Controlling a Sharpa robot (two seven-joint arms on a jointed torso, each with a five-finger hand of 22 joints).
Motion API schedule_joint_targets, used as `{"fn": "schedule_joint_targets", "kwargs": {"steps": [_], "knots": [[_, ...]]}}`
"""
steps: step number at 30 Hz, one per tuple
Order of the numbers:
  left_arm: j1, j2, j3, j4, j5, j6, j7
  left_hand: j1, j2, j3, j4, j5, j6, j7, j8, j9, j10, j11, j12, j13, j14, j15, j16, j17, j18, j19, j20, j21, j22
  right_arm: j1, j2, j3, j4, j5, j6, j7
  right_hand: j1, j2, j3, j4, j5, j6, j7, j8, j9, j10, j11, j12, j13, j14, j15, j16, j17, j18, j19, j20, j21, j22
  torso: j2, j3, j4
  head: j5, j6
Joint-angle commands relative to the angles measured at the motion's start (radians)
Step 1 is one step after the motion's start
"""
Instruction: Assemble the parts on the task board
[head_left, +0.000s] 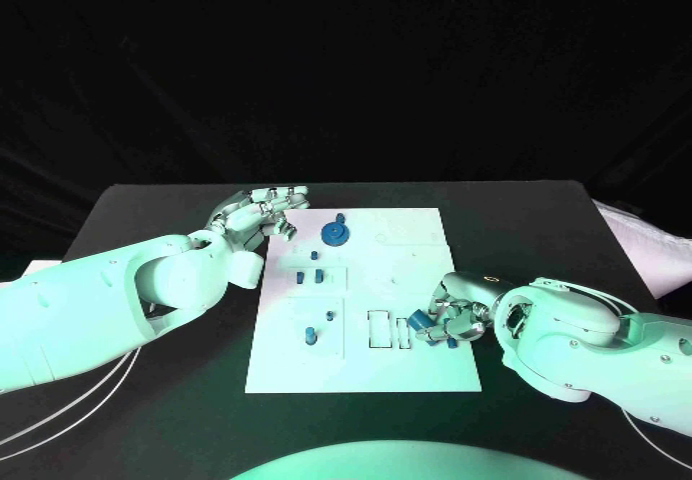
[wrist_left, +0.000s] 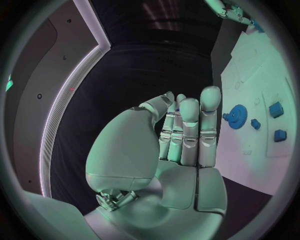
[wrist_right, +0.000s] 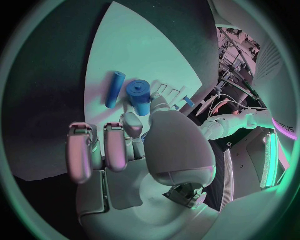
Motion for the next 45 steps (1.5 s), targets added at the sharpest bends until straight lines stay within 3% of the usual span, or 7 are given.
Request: {"fn": "schedule_joint_targets", "kwargs": {"steps": [1,8,15,19,24,36,45], "knots": [[0.0,-0.001,0.001,0.002,-0.003,0.019,0.002,0.009,0.0,-0.004,0.0,0.006,-0.003,0.006,0.003,-0.001,-0.005,0.001,0.004,0.002,-0.006,-0.002,-0.001,-0.001,0.008,-0.008,0.0,-0.003,-0.001,-0.006,0.006,-0.003,-0.005,-0.009,0.014,-0.011,0.004,0.022,-0.009,-0.001,0.012,0.009,-0.006,0.011,0.005,-0.001,-0.005,0.006,0.007,0.057,-0.002,0.002,-0.001,-0.016,0.007,-0.002,0.005,0.088,0.0,0.0001,0.0003,0.001,-0.001],[0.0,-0.002,0.001,0.004,-0.003,0.019,0.002,0.01,0.001,-0.004,-0.001,0.007,-0.003,0.006,0.003,-0.001,-0.005,0.001,0.004,0.002,-0.006,-0.002,0.0,-0.001,0.008,-0.008,0.0,-0.003,0.0,-0.008,0.003,-0.003,0.003,0.014,-0.067,-0.013,0.031,0.083,0.002,-0.003,0.071,0.043,-0.024,0.036,0.026,0.031,-0.021,0.037,0.049,0.059,-0.015,0.008,0.007,-0.019,0.015,-0.013,0.013,0.101,0.0,0.0005,-0.002,0.001,0.001],[0.0,-0.002,0.001,0.004,-0.003,0.019,0.002,0.01,0.001,-0.004,-0.001,0.007,-0.003,0.006,0.003,-0.001,-0.005,0.001,0.004,0.002,-0.006,-0.002,0.0,-0.001,0.008,-0.008,0.0,-0.003,0.0,-0.003,-0.024,0.001,0.05,0.083,-0.192,0.008,0.026,0.104,-0.006,0.002,0.131,0.058,-0.033,0.045,0.044,0.051,-0.029,0.05,0.074,0.061,-0.022,0.014,0.014,-0.022,0.021,-0.021,0.019,0.111,0.0,0.0006,0.0001,-0.001,0.003],[0.0,0.0,0.001,0.003,-0.003,0.02,0.002,0.01,0.001,-0.004,-0.001,0.007,-0.003,0.006,0.003,-0.001,-0.005,0.001,0.004,0.002,-0.006,-0.002,0.0,-0.001,0.008,-0.008,0.0,-0.003,0.0,0.003,-0.026,0.002,0.066,0.115,-0.217,0.015,0.017,0.11,-0.011,0.002,0.146,0.059,-0.034,0.046,0.048,0.053,-0.031,0.049,0.076,0.06,-0.024,0.014,0.014,-0.022,0.022,-0.023,0.019,0.112,0.0,0.0005,0.001,-0.001,0.004],[0.0,0.001,0.001,0.004,-0.004,0.021,0.002,0.01,0.001,-0.004,-0.001,0.007,-0.003,0.006,0.003,-0.001,-0.005,0.001,0.004,0.002,-0.006,-0.002,0.0,-0.001,0.008,-0.008,0.0,-0.003,0.0,0.005,-0.01,0.003,0.066,0.156,-0.208,0.017,0.018,0.109,-0.013,0.0,0.153,0.058,-0.035,0.046,0.051,0.053,-0.031,0.047,0.075,0.06,-0.024,0.013,0.013,-0.022,0.022,-0.024,0.019,0.112,0.0,0.0004,0.001,0.004,0.002],[0.0,0.001,0.001,0.007,-0.006,0.021,0.002,0.012,0.003,-0.004,-0.002,0.007,-0.003,0.006,0.003,-0.001,-0.006,0.001,0.005,0.002,-0.007,-0.002,0.0,-0.002,0.009,-0.009,0.0,-0.004,-0.002,-0.002,0.073,0.003,0.035,0.211,-0.101,-0.001,-0.026,0.105,-0.044,0.002,0.144,0.062,-0.036,0.049,0.064,0.057,-0.032,0.042,0.08,0.06,-0.025,0.013,0.012,-0.021,0.02,-0.024,0.018,0.11,0.001,0.0,0.0003,0.008,0.0],[0.0,0.0,0.001,0.008,-0.006,0.021,0.002,0.012,0.003,-0.004,-0.002,0.007,-0.003,0.006,0.003,-0.001,-0.006,0.001,0.005,0.002,-0.007,-0.002,0.0,-0.002,0.009,-0.009,0.0,-0.004,-0.002,-0.004,0.094,0.003,0.019,0.202,-0.087,-0.017,-0.054,0.099,-0.069,0.002,0.13,0.068,-0.039,0.053,0.075,0.064,-0.034,0.043,0.09,0.06,-0.027,0.012,0.011,-0.021,0.019,-0.026,0.017,0.11,0.0,0.0003,-0.0004,0.011,-0.001]]}}
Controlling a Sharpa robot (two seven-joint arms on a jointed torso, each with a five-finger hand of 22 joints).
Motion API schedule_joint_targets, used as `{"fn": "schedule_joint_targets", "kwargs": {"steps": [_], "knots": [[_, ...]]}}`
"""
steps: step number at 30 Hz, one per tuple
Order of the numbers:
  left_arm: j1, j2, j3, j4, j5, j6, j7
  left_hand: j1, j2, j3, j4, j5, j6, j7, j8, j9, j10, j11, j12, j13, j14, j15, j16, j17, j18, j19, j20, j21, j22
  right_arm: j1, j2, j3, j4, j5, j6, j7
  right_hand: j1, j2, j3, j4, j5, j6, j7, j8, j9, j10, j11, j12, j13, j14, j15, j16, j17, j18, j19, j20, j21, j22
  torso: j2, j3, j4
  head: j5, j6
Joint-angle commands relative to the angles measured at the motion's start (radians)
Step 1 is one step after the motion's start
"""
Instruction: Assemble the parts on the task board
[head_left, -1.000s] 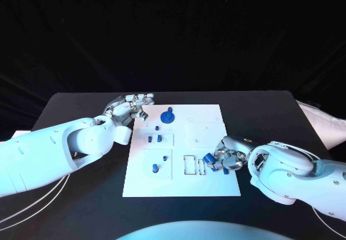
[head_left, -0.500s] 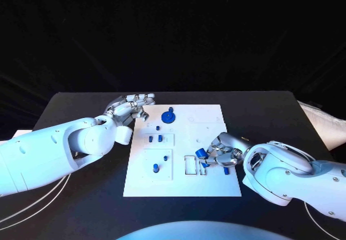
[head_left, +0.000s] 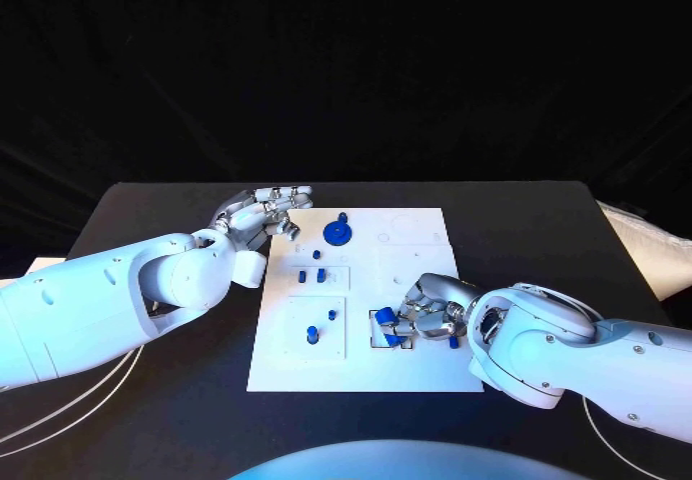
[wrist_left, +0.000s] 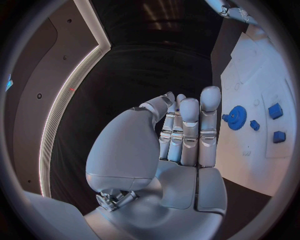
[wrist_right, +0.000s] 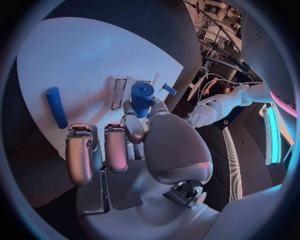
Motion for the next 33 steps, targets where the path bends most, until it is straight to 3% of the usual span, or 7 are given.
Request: {"fn": "schedule_joint_targets", "kwargs": {"steps": [1,4,8,12,23,27,33], "knots": [[0.0,0.001,0.001,0.003,-0.004,0.019,0.004,0.008,-0.001,-0.004,-0.002,0.007,-0.003,0.006,0.003,-0.001,-0.006,0.001,0.005,0.002,-0.007,-0.003,0.0,-0.001,0.009,-0.009,0.0,-0.004,-0.001,-0.001,0.006,0.0,-0.004,0.0,0.035,-0.014,-0.024,-0.005,-0.014,0.001,-0.016,0.028,-0.022,0.005,0.063,0.012,-0.006,-0.003,0.003,0.059,-0.009,0.004,-0.002,-0.005,0.007,-0.006,0.001,0.108,0.0,0.0007,-0.0003,0.002,0.0],[0.0,0.001,0.001,0.003,-0.004,0.019,0.004,0.008,-0.001,-0.004,-0.002,0.007,-0.003,0.006,0.003,-0.001,-0.006,0.001,0.005,0.002,-0.007,-0.003,0.0,-0.001,0.009,-0.009,0.0,-0.004,-0.001,-0.001,0.012,0.0,-0.009,-0.009,0.031,-0.015,-0.038,-0.003,-0.026,0.0,-0.051,0.028,-0.022,0.006,0.069,0.012,-0.007,-0.008,0.003,0.059,-0.009,0.003,-0.004,-0.005,0.005,-0.007,0.0,0.106,0.0,0.0009,-0.0011,0.002,0.0],[0.0,0.001,0.001,0.003,-0.004,0.019,0.004,0.008,-0.001,-0.004,-0.002,0.007,-0.003,0.006,0.003,-0.001,-0.006,0.001,0.005,0.002,-0.007,-0.003,0.0,-0.001,0.009,-0.009,0.0,-0.004,-0.001,-0.002,0.02,0.0,-0.017,-0.033,0.016,-0.016,-0.101,-0.005,-0.078,0.0,-0.258,0.021,-0.02,0.006,0.081,0.002,-0.005,-0.031,-0.008,0.056,-0.008,-0.007,-0.016,-0.002,-0.003,-0.007,-0.008,0.094,0.0,0.0012,-0.0005,0.002,0.001],[0.0,0.001,0.001,0.003,-0.004,0.019,0.004,0.008,-0.001,-0.004,-0.002,0.007,-0.003,0.006,0.003,-0.001,-0.006,0.001,0.005,0.002,-0.007,-0.003,0.0,-0.001,0.009,-0.009,0.0,-0.004,-0.001,-0.002,0.022,0.0,-0.02,-0.065,0.009,-0.017,-0.152,-0.032,-0.123,0.003,-0.39,0.01,-0.016,0.003,0.091,-0.015,0.0,-0.066,-0.03,0.053,-0.005,-0.015,-0.027,0.001,-0.01,-0.003,-0.016,0.083,0.0,0.0014,-0.0006,0.002,0.001],[0.0,0.001,0.001,0.002,-0.004,0.026,0.0,0.004,-0.002,-0.008,-0.001,0.006,-0.006,0.007,0.003,-0.002,-0.01,0.002,0.008,0.002,-0.009,-0.002,-0.001,-0.006,0.01,-0.01,0.0,-0.01,-0.004,-0.002,0.017,0.0,-0.015,-0.101,0.027,-0.013,-0.159,-0.081,-0.101,-0.001,-0.394,0.004,-0.015,0.004,0.104,-0.024,0.0,-0.093,-0.044,0.052,-0.003,-0.021,-0.033,0.002,-0.014,-0.002,-0.021,0.077,0.0,0.0018,-0.0014,0.002,0.0],[0.0,0.002,0.001,0.002,-0.004,0.027,0.0,0.004,-0.002,-0.008,-0.001,0.006,-0.006,0.007,0.003,-0.002,-0.01,0.002,0.008,0.002,-0.009,-0.002,-0.001,-0.006,0.01,-0.011,0.0,-0.01,-0.004,-0.003,0.019,0.0,-0.014,-0.111,0.034,-0.012,-0.018,-0.05,-0.055,-0.055,-0.362,0.004,-0.017,0.008,0.116,-0.017,-0.001,-0.09,-0.033,0.054,-0.005,-0.02,-0.031,0.001,-0.01,-0.002,-0.019,0.082,0.0,0.0017,-0.0001,0.001,-0.001],[0.0,0.002,0.001,0.002,-0.004,0.027,0.0,0.004,-0.002,-0.008,-0.001,0.006,-0.006,0.007,0.003,-0.002,-0.01,0.002,0.008,0.002,-0.01,-0.001,-0.002,-0.007,0.01,-0.012,0.001,-0.013,-0.006,-0.003,0.026,0.0,-0.019,-0.141,0.036,-0.015,0.11,-0.014,-0.007,-0.128,-0.352,0.01,-0.022,0.014,0.126,-0.003,-0.007,-0.074,-0.012,0.055,-0.01,-0.017,-0.026,0.0,-0.006,-0.006,-0.015,0.089,0.0,0.0008,0.0006,0.001,-0.002]]}}
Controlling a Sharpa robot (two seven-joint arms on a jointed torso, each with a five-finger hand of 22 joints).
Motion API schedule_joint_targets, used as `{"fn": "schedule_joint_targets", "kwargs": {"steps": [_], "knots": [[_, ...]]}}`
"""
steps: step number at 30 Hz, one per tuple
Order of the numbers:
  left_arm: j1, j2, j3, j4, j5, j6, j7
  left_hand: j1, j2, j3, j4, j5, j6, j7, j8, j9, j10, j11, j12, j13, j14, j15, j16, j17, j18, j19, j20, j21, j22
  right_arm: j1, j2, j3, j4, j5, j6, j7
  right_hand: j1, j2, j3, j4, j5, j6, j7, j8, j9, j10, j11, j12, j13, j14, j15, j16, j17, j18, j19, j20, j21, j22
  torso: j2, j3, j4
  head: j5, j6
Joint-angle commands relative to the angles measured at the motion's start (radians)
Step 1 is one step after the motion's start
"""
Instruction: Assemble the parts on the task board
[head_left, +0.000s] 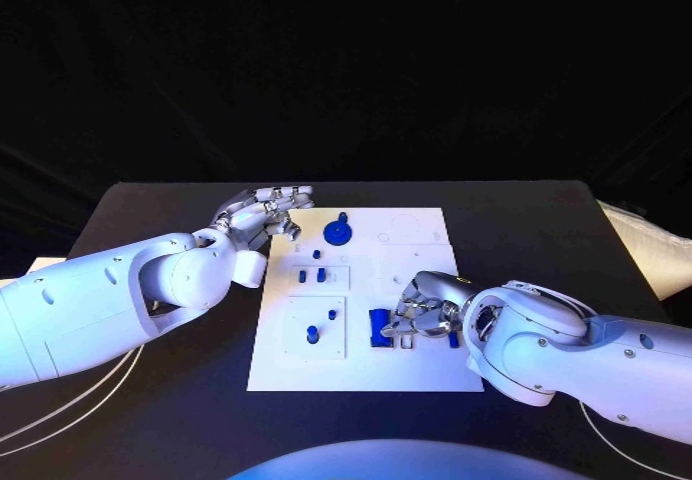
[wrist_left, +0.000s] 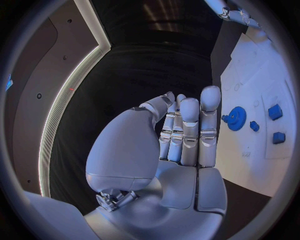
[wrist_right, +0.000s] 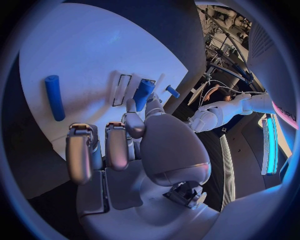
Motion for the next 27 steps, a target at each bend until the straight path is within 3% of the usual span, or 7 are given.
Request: {"fn": "schedule_joint_targets", "kwargs": {"steps": [1,8,11,18,27], "knots": [[0.0,0.002,0.001,0.002,-0.004,0.022,0.003,0.004,-0.002,-0.005,0.002,0.006,-0.003,0.004,0.003,-0.001,-0.007,-0.001,0.004,0.001,-0.006,0.002,-0.002,-0.001,0.01,-0.005,0.0,-0.005,-0.001,-0.001,0.003,0.0,-0.002,-0.048,0.017,-0.003,0.035,0.007,0.012,-0.023,-0.009,0.0,-0.008,0.007,0.003,0.01,0.001,0.007,0.008,0.056,-0.01,0.001,0.002,-0.001,0.002,-0.007,0.001,0.089,0.0,-0.0008,0.0012,0.0,-0.001],[0.0,0.0,0.001,0.002,-0.004,0.021,0.003,0.004,-0.002,-0.005,0.002,0.006,-0.003,0.004,0.003,-0.001,-0.007,-0.001,0.004,0.001,-0.006,0.002,-0.002,-0.001,0.01,-0.005,0.0,-0.005,-0.001,-0.002,-0.017,0.0,0.008,-0.059,-0.011,0.0,0.037,0.009,0.013,-0.029,0.032,-0.002,-0.007,0.006,0.007,0.012,0.001,0.004,0.01,0.056,-0.01,0.002,0.003,-0.001,0.003,-0.008,0.001,0.09,0.0,-0.0005,-0.0029,0.0,0.0],[0.0,0.0,0.001,0.002,-0.004,0.022,0.003,0.004,-0.002,-0.005,0.002,0.006,-0.003,0.004,0.003,-0.001,-0.007,-0.001,0.004,0.001,-0.006,0.002,-0.002,-0.001,0.01,-0.005,0.0,-0.005,-0.001,-0.002,-0.036,0.0,0.018,-0.052,-0.025,0.007,0.029,0.008,0.009,-0.025,0.045,-0.002,-0.006,0.006,0.008,0.013,0.001,0.003,0.01,0.056,-0.009,0.001,0.003,-0.001,0.003,-0.008,0.001,0.091,-0.001,-0.0001,-0.0019,-0.004,0.001],[0.0,-0.001,0.0,0.001,-0.004,0.021,0.003,0.004,-0.002,-0.005,0.002,0.006,-0.003,0.004,0.003,-0.001,-0.007,-0.001,0.004,0.001,-0.006,0.002,-0.002,-0.001,0.01,-0.005,0.0,-0.005,-0.001,0.014,-0.132,0.001,0.066,0.019,-0.056,0.049,0.034,0.023,0.019,-0.018,0.143,-0.025,-0.001,-0.014,0.005,-0.012,0.005,-0.05,-0.025,0.054,-0.007,-0.004,-0.004,0.002,-0.004,-0.007,-0.006,0.08,-0.002,-0.0007,-0.0038,-0.014,0.008],[0.0,0.001,0.0,0.001,-0.006,0.021,0.005,0.004,-0.002,-0.005,0.002,0.006,-0.003,0.004,0.003,-0.001,-0.007,-0.001,0.004,0.001,-0.006,0.002,-0.002,-0.001,0.01,-0.005,0.0,-0.005,-0.001,0.037,-0.246,0.0,0.087,-0.002,0.017,0.059,0.036,0.014,0.017,-0.017,0.146,-0.042,0.013,-0.04,-0.004,-0.047,0.016,-0.125,-0.08,0.051,0.002,-0.011,-0.01,0.004,-0.013,0.001,-0.015,0.069,-0.002,-0.0007,-0.0076,-0.022,0.013]]}}
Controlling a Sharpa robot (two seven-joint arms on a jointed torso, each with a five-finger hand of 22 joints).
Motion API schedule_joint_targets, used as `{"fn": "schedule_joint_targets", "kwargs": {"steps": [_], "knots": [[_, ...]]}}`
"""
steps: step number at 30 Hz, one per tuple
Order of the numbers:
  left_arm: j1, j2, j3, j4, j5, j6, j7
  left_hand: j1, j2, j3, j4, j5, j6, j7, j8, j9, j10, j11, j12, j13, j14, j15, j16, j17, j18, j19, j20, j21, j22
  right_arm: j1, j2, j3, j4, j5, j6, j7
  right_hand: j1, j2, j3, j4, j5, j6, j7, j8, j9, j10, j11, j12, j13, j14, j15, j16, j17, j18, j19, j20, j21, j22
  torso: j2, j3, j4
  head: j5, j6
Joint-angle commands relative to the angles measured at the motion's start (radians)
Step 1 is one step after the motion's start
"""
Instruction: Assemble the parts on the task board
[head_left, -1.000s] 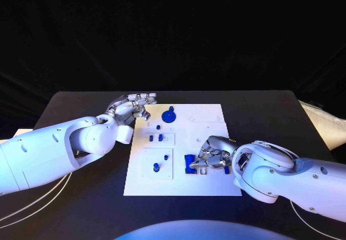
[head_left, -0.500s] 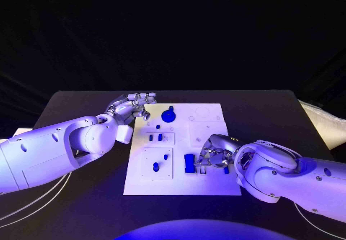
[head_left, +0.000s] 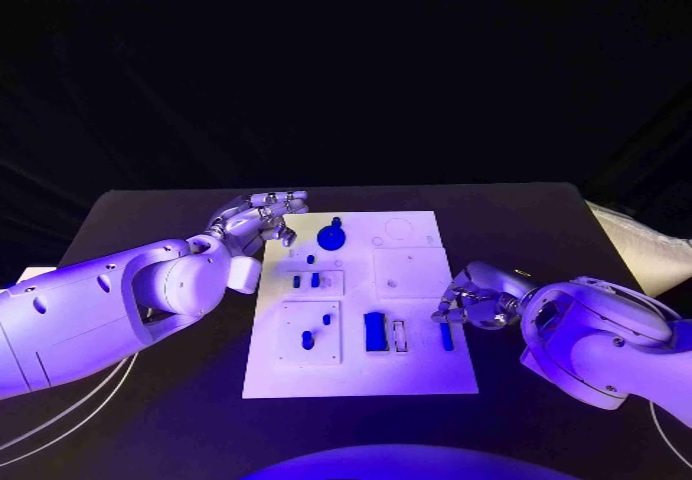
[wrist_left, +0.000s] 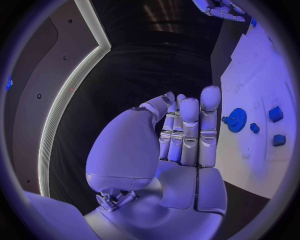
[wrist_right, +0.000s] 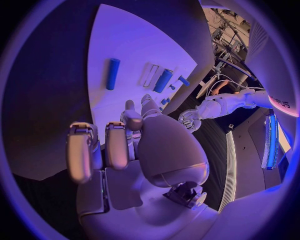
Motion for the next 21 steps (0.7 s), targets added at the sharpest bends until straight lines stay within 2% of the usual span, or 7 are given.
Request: {"fn": "schedule_joint_targets", "kwargs": {"steps": [1,9,18,21], "knots": [[0.0,0.002,0.0,0.003,-0.008,0.019,0.006,0.004,-0.002,-0.005,0.002,0.006,-0.003,0.004,0.003,-0.001,-0.007,-0.001,0.004,0.001,-0.006,0.002,-0.002,-0.001,0.01,-0.004,0.001,-0.005,-0.001,0.002,-0.019,-0.001,0.002,-0.019,0.052,0.019,-0.006,-0.018,-0.002,0.006,-0.009,-0.005,0.005,-0.005,-0.002,-0.006,0.0,-0.007,-0.004,0.054,0.006,-0.006,-0.001,0.005,-0.008,0.003,-0.003,0.068,0.0,0.0,-0.0017,-0.006,0.002],[0.0,0.002,0.0,0.004,-0.017,0.02,0.008,0.004,-0.002,-0.005,0.002,0.006,-0.003,0.004,0.003,-0.001,-0.007,-0.001,0.004,0.001,-0.006,0.002,-0.002,-0.001,0.01,-0.004,0.001,-0.005,-0.001,-0.002,-0.037,-0.004,-0.011,-0.115,0.089,-0.01,-0.037,-0.037,-0.022,0.028,-0.034,0.005,0.007,-0.012,-0.001,-0.005,0.003,-0.022,-0.013,0.054,0.009,-0.007,-0.001,0.005,-0.01,0.008,-0.005,0.066,0.0,-0.0001,-0.0002,-0.018,0.004],[0.0,0.001,0.0,0.004,-0.019,0.021,0.008,0.004,-0.002,-0.005,0.002,0.006,-0.003,0.004,0.003,-0.001,-0.007,-0.001,0.004,0.001,-0.006,0.002,-0.002,-0.001,0.01,-0.004,0.001,-0.005,-0.001,-0.022,-0.019,-0.006,-0.033,-0.157,0.12,-0.024,-0.053,-0.048,-0.034,0.042,-0.041,0.009,0.007,-0.016,0.0,-0.003,0.004,-0.024,-0.014,0.054,0.009,-0.009,-0.002,0.005,-0.01,0.009,-0.006,0.066,0.0,0.0005,0.0,-0.018,0.001],[0.0,0.001,0.0,0.004,-0.019,0.021,0.008,0.004,-0.002,-0.005,0.002,0.006,-0.003,0.004,0.003,-0.001,-0.007,-0.001,0.004,0.001,-0.006,0.002,-0.002,-0.001,0.01,-0.004,0.001,-0.005,-0.001,-0.027,-0.008,-0.007,-0.041,-0.162,0.125,-0.025,-0.054,-0.049,-0.035,0.043,-0.041,0.009,0.007,-0.016,0.0,-0.002,0.004,-0.024,-0.013,0.054,0.009,-0.008,-0.001,0.005,-0.01,0.009,-0.006,0.066,0.0,-0.0003,0.0001,-0.018,0.001]]}}
